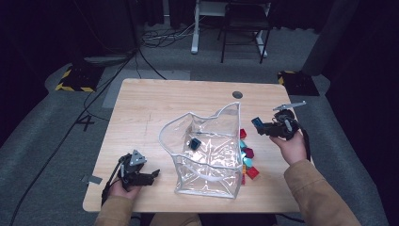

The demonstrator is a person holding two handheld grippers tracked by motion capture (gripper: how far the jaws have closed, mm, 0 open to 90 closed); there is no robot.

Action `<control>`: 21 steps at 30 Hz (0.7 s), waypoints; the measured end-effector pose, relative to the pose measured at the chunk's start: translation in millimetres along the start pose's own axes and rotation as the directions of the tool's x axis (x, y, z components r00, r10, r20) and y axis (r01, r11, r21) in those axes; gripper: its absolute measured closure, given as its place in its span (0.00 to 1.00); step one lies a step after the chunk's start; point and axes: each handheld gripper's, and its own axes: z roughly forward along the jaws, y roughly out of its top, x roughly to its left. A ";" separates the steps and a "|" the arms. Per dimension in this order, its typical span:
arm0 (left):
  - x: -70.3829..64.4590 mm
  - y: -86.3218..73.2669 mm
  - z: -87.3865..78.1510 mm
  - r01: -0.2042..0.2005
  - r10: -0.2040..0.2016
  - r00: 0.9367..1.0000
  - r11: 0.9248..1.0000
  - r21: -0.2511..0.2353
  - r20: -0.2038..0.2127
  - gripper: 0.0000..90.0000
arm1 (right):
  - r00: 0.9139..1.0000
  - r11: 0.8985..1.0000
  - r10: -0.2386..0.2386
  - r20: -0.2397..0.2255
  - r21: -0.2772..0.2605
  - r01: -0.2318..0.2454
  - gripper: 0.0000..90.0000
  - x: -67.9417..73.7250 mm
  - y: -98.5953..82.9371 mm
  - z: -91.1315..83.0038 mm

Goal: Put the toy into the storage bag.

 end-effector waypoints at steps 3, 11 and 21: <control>-0.4 -0.8 -0.2 0.001 -0.001 1.000 1.000 -0.005 -0.001 0.21 | 1.000 1.000 0.004 -0.017 -0.025 -0.005 0.65 1.5 1.3 -6.7; -1.1 -1.8 -1.2 0.002 -0.002 1.000 1.000 -0.003 0.001 0.21 | 0.996 0.995 -0.038 -0.078 -0.098 0.031 0.65 14.7 10.0 -31.7; -2.4 -2.5 -1.6 0.008 -0.008 1.000 1.000 -0.003 -0.004 0.21 | 0.986 0.974 -0.134 -0.100 -0.198 0.113 0.65 45.1 27.0 -60.6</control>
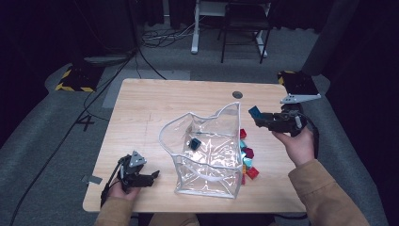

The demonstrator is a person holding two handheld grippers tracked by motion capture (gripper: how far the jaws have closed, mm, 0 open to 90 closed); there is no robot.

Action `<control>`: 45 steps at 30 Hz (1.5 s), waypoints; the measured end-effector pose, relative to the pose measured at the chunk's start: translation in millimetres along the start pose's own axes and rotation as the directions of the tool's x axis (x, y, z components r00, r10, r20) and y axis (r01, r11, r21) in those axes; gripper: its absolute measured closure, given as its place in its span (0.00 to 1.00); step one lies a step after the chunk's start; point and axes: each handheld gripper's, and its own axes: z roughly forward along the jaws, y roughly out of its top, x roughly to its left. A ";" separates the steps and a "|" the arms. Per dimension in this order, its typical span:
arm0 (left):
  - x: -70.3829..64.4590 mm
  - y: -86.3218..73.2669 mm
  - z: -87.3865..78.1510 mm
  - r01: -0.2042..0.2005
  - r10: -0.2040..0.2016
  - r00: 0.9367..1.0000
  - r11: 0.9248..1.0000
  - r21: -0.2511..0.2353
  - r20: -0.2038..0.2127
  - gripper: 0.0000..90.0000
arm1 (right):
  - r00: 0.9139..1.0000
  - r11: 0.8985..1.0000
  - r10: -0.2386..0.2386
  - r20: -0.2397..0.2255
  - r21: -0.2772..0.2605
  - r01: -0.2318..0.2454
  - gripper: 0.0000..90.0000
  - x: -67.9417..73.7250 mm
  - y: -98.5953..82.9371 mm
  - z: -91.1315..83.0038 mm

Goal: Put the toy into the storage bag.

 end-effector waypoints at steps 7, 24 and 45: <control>0.1 0.0 0.0 0.000 0.000 1.000 1.000 0.000 0.001 0.21 | 0.999 0.997 -0.025 -0.032 -0.073 0.023 0.65 14.4 8.8 -15.3; 0.2 0.1 0.2 -0.002 0.002 1.000 1.000 0.000 0.003 0.20 | 0.980 0.987 -0.133 -0.149 -0.105 0.118 0.65 62.1 39.3 -5.0; -0.1 0.2 0.1 -0.004 0.004 1.000 1.000 0.003 -0.001 0.20 | 0.942 0.977 -0.215 -0.256 -0.050 0.209 0.65 107.9 62.6 30.8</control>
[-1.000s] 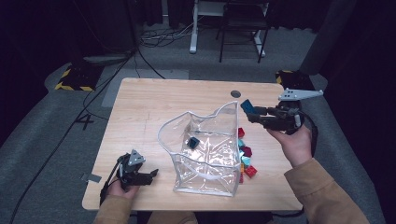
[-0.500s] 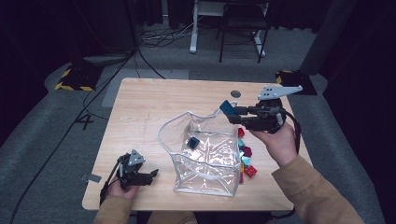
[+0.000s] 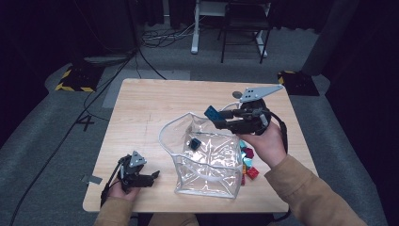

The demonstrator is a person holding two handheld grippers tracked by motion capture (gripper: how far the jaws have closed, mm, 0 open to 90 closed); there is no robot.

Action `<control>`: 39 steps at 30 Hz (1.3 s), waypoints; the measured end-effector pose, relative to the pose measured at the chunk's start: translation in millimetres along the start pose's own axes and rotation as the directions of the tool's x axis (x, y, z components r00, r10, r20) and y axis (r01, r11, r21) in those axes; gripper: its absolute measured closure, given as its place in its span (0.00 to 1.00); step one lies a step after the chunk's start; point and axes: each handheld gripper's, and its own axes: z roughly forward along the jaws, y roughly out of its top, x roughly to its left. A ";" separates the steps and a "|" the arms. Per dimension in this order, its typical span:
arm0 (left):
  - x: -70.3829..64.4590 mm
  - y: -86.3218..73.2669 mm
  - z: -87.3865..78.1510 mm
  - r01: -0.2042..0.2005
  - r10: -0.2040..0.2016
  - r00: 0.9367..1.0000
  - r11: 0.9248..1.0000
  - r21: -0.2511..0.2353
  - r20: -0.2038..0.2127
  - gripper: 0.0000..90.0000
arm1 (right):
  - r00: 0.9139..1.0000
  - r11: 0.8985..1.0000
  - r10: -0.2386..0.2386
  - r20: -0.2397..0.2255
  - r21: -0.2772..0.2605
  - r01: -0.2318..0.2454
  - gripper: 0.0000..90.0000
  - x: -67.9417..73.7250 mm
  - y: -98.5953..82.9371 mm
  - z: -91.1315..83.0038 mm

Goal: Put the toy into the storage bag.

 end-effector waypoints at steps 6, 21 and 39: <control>0.0 0.0 0.0 0.000 0.000 1.000 1.000 0.000 0.000 0.20 | 0.999 1.000 -0.010 -0.033 0.026 0.011 0.65 7.0 -4.3 14.4; 0.0 0.0 -0.1 0.000 0.000 1.000 1.000 0.001 0.001 0.20 | 0.997 0.981 -0.027 -0.068 0.188 0.039 0.65 16.7 -15.3 49.6; 0.1 0.1 -0.1 -0.003 0.003 1.000 1.000 0.002 0.000 0.19 | 0.995 0.988 -0.051 -0.088 0.142 0.063 0.49 21.8 -17.3 41.4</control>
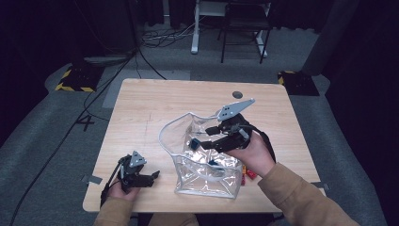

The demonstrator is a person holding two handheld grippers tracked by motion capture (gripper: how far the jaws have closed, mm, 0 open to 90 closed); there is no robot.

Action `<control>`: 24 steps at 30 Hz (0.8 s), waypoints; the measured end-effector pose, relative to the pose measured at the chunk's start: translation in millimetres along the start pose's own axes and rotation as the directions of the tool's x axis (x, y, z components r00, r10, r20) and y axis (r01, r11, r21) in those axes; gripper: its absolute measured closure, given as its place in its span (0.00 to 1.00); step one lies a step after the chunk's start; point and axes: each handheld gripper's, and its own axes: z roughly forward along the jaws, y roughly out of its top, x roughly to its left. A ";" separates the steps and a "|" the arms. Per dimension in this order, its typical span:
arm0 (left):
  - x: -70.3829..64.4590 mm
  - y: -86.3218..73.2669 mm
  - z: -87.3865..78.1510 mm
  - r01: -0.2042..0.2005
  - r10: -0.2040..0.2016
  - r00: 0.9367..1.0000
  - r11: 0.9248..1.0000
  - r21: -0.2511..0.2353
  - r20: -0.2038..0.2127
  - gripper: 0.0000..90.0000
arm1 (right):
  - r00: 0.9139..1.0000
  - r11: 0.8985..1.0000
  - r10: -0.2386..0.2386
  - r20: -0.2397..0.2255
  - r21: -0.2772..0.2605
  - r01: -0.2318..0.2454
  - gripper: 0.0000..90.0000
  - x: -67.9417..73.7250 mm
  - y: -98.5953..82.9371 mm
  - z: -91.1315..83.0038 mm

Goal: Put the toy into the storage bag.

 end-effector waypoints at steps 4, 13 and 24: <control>0.0 0.0 0.0 0.000 0.000 1.000 1.000 0.000 0.000 0.19 | 1.000 0.999 0.010 0.016 -0.043 -0.009 0.49 -2.4 -0.6 -10.1; 0.0 0.0 0.0 0.000 0.000 1.000 1.000 0.000 0.000 0.19 | 0.998 0.996 0.034 0.059 -0.089 -0.028 0.49 -11.5 -4.2 -31.5; 0.0 -0.1 0.1 0.000 0.000 1.000 1.000 -0.001 0.001 0.19 | 0.987 0.988 0.093 0.131 -0.134 -0.075 0.48 -32.3 -11.3 -67.6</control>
